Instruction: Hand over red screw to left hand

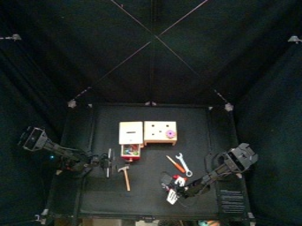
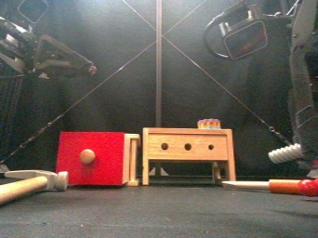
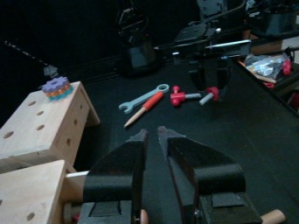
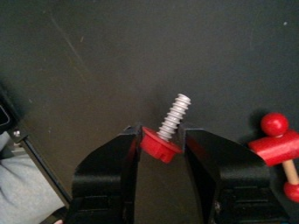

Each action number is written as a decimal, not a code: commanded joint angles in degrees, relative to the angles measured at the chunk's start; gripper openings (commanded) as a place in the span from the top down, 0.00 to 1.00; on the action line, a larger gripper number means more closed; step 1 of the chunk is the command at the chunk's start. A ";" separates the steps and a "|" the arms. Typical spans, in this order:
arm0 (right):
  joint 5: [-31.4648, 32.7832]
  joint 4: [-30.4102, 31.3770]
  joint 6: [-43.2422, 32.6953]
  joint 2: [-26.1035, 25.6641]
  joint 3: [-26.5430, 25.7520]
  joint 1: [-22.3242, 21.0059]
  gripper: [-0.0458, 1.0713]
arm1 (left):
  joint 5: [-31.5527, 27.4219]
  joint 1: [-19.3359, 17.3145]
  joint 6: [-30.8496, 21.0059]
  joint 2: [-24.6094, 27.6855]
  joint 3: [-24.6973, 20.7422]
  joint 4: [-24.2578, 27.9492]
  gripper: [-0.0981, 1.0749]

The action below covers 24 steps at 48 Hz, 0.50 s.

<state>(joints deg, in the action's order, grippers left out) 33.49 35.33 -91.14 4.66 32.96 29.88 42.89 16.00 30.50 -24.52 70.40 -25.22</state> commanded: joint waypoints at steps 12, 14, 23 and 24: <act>-1.76 10.72 -0.09 -4.39 -3.43 -6.42 0.39 | -3.69 0.09 -0.18 1.58 -3.52 6.24 0.37; -3.08 11.87 -0.09 -4.39 -3.96 -7.82 0.40 | -4.48 0.09 0.00 2.90 -4.83 7.73 0.37; -11.95 13.54 0.00 -4.39 -5.45 -13.01 0.40 | -5.19 -1.23 1.67 9.93 -8.88 11.78 0.37; -13.18 13.71 0.00 -4.39 -5.45 -13.54 0.40 | -5.19 -1.41 2.02 10.63 -9.23 12.30 0.37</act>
<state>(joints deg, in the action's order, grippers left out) 24.87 48.34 -91.14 2.55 29.09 18.37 37.53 15.47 31.82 -16.52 63.81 -14.68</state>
